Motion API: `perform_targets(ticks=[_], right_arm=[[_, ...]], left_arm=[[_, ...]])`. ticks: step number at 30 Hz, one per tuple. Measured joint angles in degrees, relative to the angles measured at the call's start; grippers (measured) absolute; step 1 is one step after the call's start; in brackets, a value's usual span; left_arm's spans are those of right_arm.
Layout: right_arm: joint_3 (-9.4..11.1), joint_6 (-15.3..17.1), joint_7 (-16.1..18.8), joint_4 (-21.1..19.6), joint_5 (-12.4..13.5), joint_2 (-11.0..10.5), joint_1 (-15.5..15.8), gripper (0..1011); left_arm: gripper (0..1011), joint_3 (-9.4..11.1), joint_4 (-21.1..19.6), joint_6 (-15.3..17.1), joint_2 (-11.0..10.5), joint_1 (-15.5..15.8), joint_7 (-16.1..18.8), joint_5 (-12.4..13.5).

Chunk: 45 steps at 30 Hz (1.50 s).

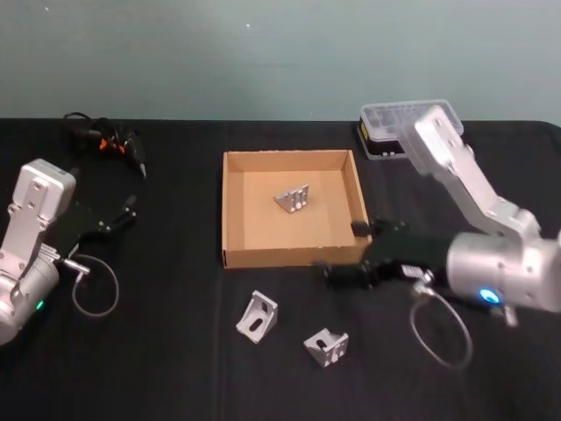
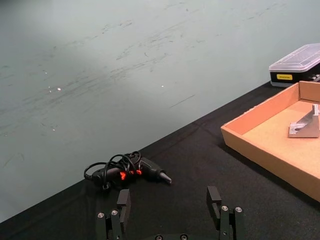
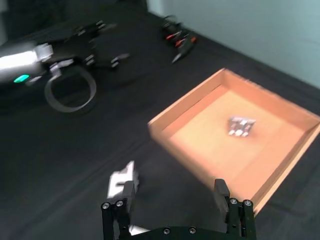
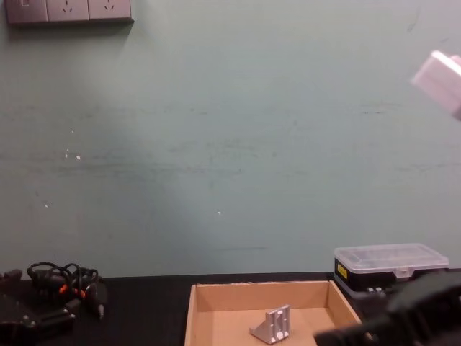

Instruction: Use one hand to pick up the angle iron from the table and place it into the box.

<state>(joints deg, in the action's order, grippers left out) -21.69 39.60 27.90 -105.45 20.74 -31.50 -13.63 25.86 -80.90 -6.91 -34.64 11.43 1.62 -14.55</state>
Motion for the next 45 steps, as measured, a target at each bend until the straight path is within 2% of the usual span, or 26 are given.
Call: perform_targets(ticks=[1, 3, 4, 5, 7, 8, 11, 14, 16, 20, 23, 31, 33, 37, 45], right_arm=[[0.4, -0.1, 1.2, -1.7, 0.7, -1.9, 1.4, 1003], [1.1, -0.4, 2.6, -3.8, 1.6, -4.5, 3.4, 1003], [1.1, -0.4, 2.6, -3.8, 1.6, -4.5, 3.4, 1003], [1.4, -0.6, 3.7, -5.0, 2.1, -6.4, 4.6, 1003], [1.5, -0.8, 4.6, -6.0, 2.5, -7.9, 5.5, 1003], [1.5, -0.9, 5.5, -6.9, 2.8, -9.5, 6.4, 1003], [1.4, -0.8, 6.5, -8.6, 3.3, -12.0, 8.0, 1003], [0.6, 0.1, 6.7, -9.8, 3.5, -13.4, 9.0, 1003], [-0.1, 0.8, 6.6, -10.1, 3.4, -13.6, 9.0, 1003], [-2.0, 3.2, 5.1, -9.8, 2.9, -12.8, 8.0, 1003], [-3.6, 7.0, 1.8, -8.7, 2.3, -10.1, 6.5, 1003], [-4.7, 14.8, -5.5, -7.8, 1.7, -3.4, 4.4, 1003], [-4.7, 16.8, -6.6, -7.5, 1.3, -1.6, 3.9, 1003], [-4.8, 20.0, -8.2, -7.1, 0.5, 0.5, 3.3, 1003], [-5.0, 24.1, -9.2, -5.3, -0.6, 3.0, 2.2, 1003]], left_arm=[[1000, 0.0, 0.0, 0.0, 0.0, 0.0, 0.0, 0.0], [1000, 0.0, 0.0, 0.0, 0.0, 0.0, 0.0, 0.0], [1000, 0.0, 0.0, 0.0, 0.0, 0.0, 0.0, 0.0], [1000, 0.0, 0.0, 0.0, 0.0, 0.0, 0.0, 0.0], [1000, 0.0, 0.0, 0.0, 0.0, 0.0, 0.0, 0.0], [1000, 0.0, 0.0, 0.0, 0.0, 0.0, 0.0, 0.0], [1000, 0.0, 0.0, 0.0, 0.0, 0.0, 0.0, 0.0], [1000, 0.0, 0.0, 0.0, 0.0, 0.0, 0.0, 0.0], [1000, 0.0, 0.0, 0.0, 0.0, 0.0, 0.0, 0.0], [1000, 0.0, 0.0, 0.0, 0.0, 0.0, 0.0, 0.0], [1000, 0.0, 0.0, 0.0, 0.0, 0.0, 0.0, 0.0], [1000, 0.0, 0.0, 0.0, 0.0, 0.0, 0.0, 0.0], [1000, 0.0, 0.0, 0.0, 0.0, 0.0, 0.0, 0.0], [1000, 0.0, 0.0, 0.0, 0.0, 0.0, 0.0, 0.0], [1000, 0.0, 0.0, 0.0, 0.0, 0.0, 0.0, 0.0]])
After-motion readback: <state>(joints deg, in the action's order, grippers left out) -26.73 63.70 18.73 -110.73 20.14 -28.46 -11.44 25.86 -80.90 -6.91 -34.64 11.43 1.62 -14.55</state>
